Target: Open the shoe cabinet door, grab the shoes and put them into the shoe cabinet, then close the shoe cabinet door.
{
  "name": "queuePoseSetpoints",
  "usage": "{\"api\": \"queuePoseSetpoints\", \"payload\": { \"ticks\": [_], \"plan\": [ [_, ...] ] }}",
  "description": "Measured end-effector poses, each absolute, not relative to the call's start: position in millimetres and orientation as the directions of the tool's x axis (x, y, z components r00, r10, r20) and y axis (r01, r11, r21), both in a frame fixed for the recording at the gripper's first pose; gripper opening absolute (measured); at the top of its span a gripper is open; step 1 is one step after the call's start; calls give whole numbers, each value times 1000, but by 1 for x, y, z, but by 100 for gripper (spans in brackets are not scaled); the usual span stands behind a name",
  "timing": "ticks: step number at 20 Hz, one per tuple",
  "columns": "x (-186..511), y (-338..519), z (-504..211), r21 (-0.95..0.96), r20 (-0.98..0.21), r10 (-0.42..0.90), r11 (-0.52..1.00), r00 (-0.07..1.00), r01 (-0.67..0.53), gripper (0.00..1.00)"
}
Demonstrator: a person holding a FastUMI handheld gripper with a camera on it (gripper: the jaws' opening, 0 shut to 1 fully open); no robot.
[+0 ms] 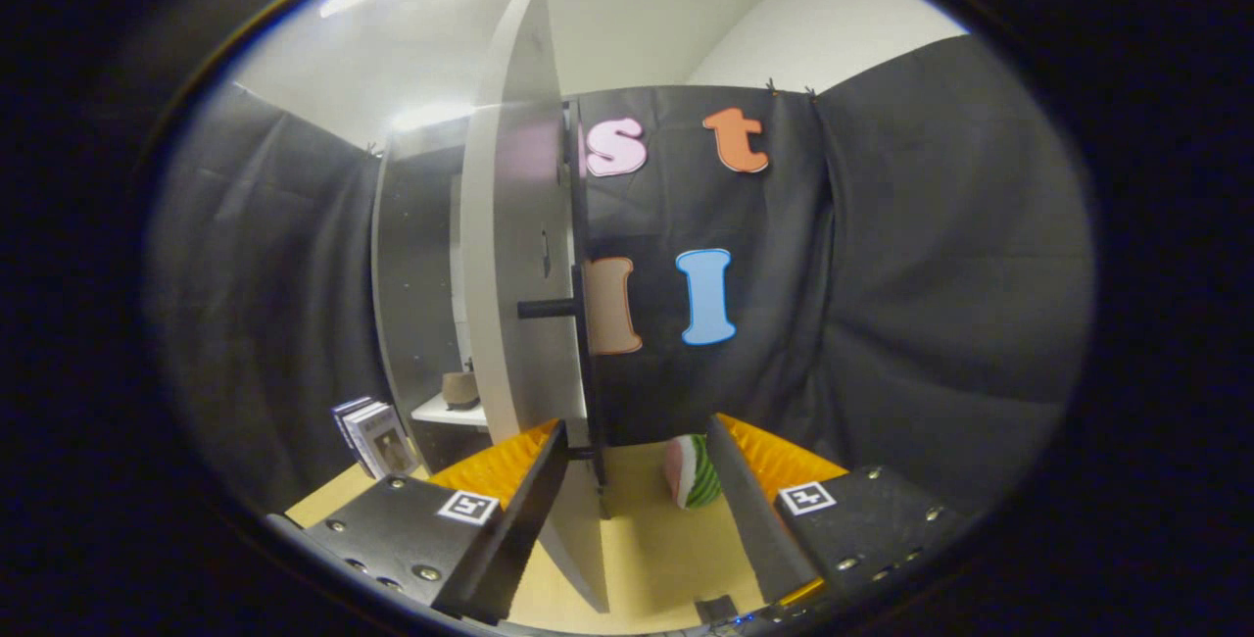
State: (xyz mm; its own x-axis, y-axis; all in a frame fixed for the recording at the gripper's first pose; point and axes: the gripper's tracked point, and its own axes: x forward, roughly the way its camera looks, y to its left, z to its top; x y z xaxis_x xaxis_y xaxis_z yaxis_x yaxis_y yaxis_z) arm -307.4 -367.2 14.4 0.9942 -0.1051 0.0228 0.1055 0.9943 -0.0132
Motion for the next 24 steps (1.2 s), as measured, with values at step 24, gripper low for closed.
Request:
{"api": "queuePoseSetpoints", "payload": {
  "ticks": [24],
  "plan": [
    [-190, -128, -30, 14, -49, 131, 991, 990, -131, 96]
  ]
}}
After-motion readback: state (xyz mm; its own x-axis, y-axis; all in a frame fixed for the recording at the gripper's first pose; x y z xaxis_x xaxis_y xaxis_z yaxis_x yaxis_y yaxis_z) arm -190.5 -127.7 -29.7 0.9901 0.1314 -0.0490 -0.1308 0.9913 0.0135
